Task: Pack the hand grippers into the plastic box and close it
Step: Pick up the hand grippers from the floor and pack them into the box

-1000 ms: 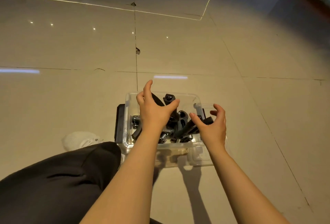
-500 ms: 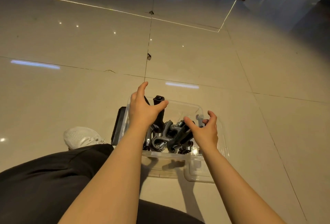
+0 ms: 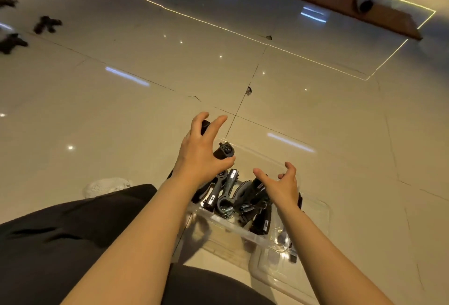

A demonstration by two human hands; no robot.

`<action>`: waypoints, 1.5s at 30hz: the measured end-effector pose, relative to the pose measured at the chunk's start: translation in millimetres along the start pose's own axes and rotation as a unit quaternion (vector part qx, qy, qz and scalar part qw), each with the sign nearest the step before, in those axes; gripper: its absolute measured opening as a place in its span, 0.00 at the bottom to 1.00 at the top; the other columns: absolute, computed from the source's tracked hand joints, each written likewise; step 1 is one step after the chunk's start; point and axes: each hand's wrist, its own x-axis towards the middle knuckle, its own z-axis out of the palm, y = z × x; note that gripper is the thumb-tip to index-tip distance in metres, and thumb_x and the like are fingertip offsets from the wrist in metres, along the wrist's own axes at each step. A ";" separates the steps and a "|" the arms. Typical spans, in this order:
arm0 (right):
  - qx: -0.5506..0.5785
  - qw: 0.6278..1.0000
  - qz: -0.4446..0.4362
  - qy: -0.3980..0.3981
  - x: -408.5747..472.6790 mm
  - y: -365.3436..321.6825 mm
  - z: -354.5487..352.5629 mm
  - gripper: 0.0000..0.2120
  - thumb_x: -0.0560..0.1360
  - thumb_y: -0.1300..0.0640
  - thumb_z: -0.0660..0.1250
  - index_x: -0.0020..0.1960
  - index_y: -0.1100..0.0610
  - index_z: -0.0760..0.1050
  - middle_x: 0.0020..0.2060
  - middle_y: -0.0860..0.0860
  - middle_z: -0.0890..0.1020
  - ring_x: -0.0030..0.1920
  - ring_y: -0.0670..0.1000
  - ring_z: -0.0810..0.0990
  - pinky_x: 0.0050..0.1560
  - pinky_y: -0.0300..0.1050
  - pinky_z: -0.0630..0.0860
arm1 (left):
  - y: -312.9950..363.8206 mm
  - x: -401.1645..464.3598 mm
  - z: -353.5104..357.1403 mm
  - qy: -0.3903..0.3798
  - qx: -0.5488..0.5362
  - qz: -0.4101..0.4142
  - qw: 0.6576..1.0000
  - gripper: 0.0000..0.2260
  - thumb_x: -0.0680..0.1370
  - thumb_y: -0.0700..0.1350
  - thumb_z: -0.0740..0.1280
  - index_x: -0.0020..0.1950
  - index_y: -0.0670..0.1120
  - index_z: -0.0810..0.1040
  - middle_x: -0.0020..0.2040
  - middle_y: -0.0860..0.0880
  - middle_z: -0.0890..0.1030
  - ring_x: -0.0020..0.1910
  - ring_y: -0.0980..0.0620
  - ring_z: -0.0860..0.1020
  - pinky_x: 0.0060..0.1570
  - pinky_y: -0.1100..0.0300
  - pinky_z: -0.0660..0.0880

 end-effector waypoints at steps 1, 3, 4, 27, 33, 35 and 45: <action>-0.002 1.000 0.001 -0.010 4.0 -0.5 5.5 0.46 0.64 0.36 0.73 0.73 0.48 0.53 0.66 0.54 0.69 0.62 0.57 0.72 0.57 0.52 0.72 | -6.7 -3.9 -1.0 -0.013 0.001 -0.008 1.000 0.38 0.67 0.54 0.74 0.72 0.61 0.58 0.74 0.53 0.52 0.68 0.47 0.64 0.61 0.55 0.68; -0.001 1.000 0.004 -0.026 11.9 -0.5 18.6 0.46 0.64 0.36 0.73 0.73 0.48 0.53 0.66 0.55 0.69 0.61 0.57 0.72 0.58 0.54 0.73 | -14.8 -4.6 -3.0 -0.029 -0.007 -0.019 0.999 0.40 0.66 0.54 0.75 0.73 0.62 0.56 0.73 0.53 0.53 0.69 0.48 0.64 0.58 0.59 0.67; -0.006 0.999 0.006 -0.031 15.6 0.1 26.1 0.47 0.64 0.35 0.73 0.73 0.48 0.53 0.66 0.54 0.69 0.61 0.57 0.73 0.58 0.55 0.73 | -16.0 -2.7 -3.2 -0.029 -0.013 -0.017 0.999 0.41 0.66 0.54 0.75 0.73 0.63 0.55 0.73 0.53 0.54 0.68 0.49 0.64 0.57 0.60 0.66; -0.288 0.952 -0.068 -0.071 51.3 30.4 92.8 0.32 0.71 0.43 0.69 0.68 0.53 0.60 0.67 0.54 0.63 0.51 0.59 0.75 0.42 0.50 0.75 | -55.0 9.6 38.1 -0.119 -0.001 -0.074 0.990 0.42 0.64 0.52 0.74 0.73 0.61 0.56 0.70 0.52 0.55 0.59 0.51 0.68 0.54 0.57 0.73; -0.419 0.828 -0.324 -0.181 46.8 51.1 90.5 0.31 0.73 0.49 0.67 0.73 0.49 0.60 0.73 0.54 0.60 0.72 0.64 0.57 0.69 0.60 0.59 | -54.2 6.6 41.7 -0.117 -0.011 -0.060 0.991 0.41 0.64 0.51 0.74 0.73 0.61 0.58 0.69 0.52 0.55 0.62 0.51 0.66 0.54 0.58 0.73; -0.470 0.768 -0.356 -0.251 50.9 50.2 90.2 0.32 0.74 0.50 0.66 0.74 0.48 0.58 0.73 0.54 0.61 0.74 0.64 0.52 0.71 0.61 0.54 | -54.7 5.5 41.9 -0.114 -0.010 -0.057 0.992 0.41 0.65 0.50 0.75 0.73 0.61 0.58 0.69 0.52 0.55 0.63 0.52 0.66 0.53 0.60 0.71; -0.515 0.711 -0.445 -0.177 56.7 52.2 96.1 0.30 0.61 0.57 0.76 0.61 0.54 0.73 0.38 0.51 0.84 0.50 0.60 0.79 0.59 0.61 0.70 | -52.9 1.5 36.0 -0.105 -0.007 -0.061 0.993 0.41 0.65 0.48 0.75 0.73 0.59 0.58 0.67 0.52 0.57 0.58 0.54 0.68 0.51 0.63 0.69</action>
